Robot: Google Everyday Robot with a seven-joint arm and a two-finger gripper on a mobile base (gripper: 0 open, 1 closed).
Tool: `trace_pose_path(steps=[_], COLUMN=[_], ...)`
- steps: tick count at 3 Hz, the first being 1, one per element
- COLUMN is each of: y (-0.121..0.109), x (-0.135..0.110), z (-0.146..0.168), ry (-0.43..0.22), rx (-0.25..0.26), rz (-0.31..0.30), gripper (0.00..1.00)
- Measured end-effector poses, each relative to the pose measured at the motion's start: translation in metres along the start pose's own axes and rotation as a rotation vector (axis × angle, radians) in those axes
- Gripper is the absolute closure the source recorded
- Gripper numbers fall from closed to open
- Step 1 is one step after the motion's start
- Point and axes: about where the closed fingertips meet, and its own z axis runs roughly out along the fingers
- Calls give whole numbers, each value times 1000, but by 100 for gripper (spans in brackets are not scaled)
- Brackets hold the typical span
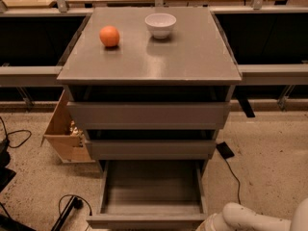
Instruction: Close bottom drawer
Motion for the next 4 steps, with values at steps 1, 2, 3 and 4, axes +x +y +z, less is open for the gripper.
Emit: trace_pose_path(steps=[1,2,3,4], y=[-15,-26,-54,-52], x=[-6,-23,-53,-52], z=[27,29,22,22], ry=[-62,-104,-146,-146], rx=[-13,2,47,47], rz=[15,1,-21,-21], gripper=[100,100,100,100])
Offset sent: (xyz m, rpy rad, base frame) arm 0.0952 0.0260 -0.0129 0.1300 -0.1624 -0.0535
